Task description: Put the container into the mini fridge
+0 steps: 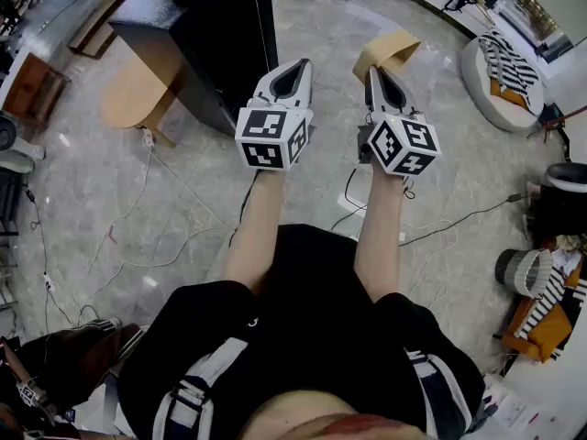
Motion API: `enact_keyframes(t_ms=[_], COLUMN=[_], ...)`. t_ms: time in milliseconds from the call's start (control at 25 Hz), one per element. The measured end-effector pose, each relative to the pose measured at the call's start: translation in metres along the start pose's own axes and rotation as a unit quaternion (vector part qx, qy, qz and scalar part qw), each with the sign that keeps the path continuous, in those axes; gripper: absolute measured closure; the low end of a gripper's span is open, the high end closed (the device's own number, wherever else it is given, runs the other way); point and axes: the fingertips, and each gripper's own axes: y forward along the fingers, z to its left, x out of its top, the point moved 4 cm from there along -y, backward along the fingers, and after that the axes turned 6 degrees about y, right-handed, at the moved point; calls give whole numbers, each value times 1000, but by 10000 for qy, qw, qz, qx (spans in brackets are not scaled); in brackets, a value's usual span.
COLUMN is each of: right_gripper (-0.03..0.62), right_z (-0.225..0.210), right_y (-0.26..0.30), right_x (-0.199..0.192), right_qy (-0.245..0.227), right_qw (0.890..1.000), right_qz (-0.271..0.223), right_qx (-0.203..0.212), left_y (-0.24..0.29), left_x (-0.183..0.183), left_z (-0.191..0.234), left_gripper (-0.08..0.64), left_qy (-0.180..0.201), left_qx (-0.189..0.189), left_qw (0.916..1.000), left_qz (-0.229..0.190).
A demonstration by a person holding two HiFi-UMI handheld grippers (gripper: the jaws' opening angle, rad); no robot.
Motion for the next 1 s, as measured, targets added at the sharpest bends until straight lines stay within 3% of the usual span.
enact_keyframes(t_ms=[120, 400, 720, 1000], right_gripper=[578, 577, 577, 577], right_z=[-5, -40, -47, -32], right_y=[-3, -18, -11, 12], right_x=[-3, -10, 3, -6], right_qy=[16, 307, 470, 550], right_qw=[10000, 9987, 9982, 9979], right_qz=[11, -197, -359, -300], right_qx=[41, -363, -132, 140], left_y=[3, 6, 7, -4], left_x=[-6, -24, -12, -15], left_z=[-4, -24, -23, 12], left_gripper=[554, 554, 554, 554], left_qy=[-29, -16, 82, 61], left_qx=[36, 31, 224, 631], left_qw=[10000, 9998, 9997, 9979], left_qz=[60, 220, 113, 108])
